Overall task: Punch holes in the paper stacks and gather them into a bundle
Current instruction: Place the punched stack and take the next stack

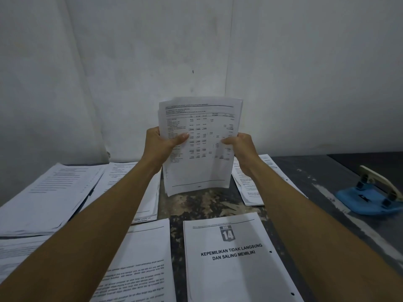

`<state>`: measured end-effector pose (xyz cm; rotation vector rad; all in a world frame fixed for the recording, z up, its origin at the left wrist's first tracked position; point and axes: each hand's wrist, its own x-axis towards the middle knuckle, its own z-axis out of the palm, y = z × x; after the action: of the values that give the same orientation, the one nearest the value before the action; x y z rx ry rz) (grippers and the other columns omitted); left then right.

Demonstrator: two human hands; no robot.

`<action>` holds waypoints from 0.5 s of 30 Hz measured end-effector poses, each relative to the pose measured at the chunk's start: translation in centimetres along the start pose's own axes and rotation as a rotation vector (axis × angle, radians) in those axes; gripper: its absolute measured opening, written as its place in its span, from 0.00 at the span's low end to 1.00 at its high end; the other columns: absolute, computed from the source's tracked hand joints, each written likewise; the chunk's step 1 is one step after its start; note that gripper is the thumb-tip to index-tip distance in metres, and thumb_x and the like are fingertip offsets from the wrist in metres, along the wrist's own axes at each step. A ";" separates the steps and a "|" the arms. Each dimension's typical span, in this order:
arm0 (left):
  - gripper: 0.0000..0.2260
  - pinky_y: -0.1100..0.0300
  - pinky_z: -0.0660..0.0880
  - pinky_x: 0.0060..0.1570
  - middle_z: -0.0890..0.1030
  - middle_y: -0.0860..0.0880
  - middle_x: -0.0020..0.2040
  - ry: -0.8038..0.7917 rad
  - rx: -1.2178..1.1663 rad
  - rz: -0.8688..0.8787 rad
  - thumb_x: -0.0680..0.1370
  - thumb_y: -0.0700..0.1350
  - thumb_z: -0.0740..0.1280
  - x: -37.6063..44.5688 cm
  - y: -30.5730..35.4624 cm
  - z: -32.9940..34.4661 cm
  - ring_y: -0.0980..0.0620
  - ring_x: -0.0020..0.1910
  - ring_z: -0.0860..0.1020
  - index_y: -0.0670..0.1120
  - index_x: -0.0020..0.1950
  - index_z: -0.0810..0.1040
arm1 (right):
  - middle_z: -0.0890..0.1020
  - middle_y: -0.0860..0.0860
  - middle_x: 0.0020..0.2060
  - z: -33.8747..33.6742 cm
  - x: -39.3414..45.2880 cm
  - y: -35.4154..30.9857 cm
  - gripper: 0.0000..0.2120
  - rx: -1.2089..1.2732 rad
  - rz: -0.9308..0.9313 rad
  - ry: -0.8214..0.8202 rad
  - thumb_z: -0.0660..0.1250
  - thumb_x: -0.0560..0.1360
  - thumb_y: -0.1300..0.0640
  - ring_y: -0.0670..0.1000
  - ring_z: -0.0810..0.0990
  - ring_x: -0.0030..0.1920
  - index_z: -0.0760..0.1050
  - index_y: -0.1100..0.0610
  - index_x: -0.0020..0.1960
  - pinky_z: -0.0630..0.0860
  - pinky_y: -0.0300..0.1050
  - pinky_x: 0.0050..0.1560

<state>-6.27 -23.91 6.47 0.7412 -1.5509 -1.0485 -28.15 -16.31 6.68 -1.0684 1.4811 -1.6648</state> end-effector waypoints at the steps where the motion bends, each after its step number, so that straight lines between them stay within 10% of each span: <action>1: 0.13 0.66 0.79 0.33 0.86 0.61 0.44 0.001 0.000 -0.002 0.68 0.47 0.80 0.0 -0.1 0.0 0.57 0.41 0.85 0.54 0.49 0.82 | 0.85 0.50 0.47 0.0 0.0 0.1 0.09 -0.001 0.007 0.005 0.67 0.74 0.66 0.53 0.83 0.47 0.80 0.53 0.48 0.77 0.43 0.38; 15: 0.17 0.67 0.78 0.32 0.85 0.62 0.43 -0.003 0.002 -0.041 0.62 0.53 0.81 -0.7 -1.0 0.6 0.59 0.39 0.85 0.56 0.48 0.82 | 0.83 0.45 0.45 0.3 -0.8 1.0 0.11 -0.057 0.031 0.003 0.66 0.72 0.66 0.49 0.81 0.44 0.78 0.50 0.46 0.77 0.40 0.34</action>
<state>-6.71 -23.55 5.28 0.7755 -1.5449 -1.0785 -27.56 -15.84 5.63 -1.0679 1.5473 -1.6121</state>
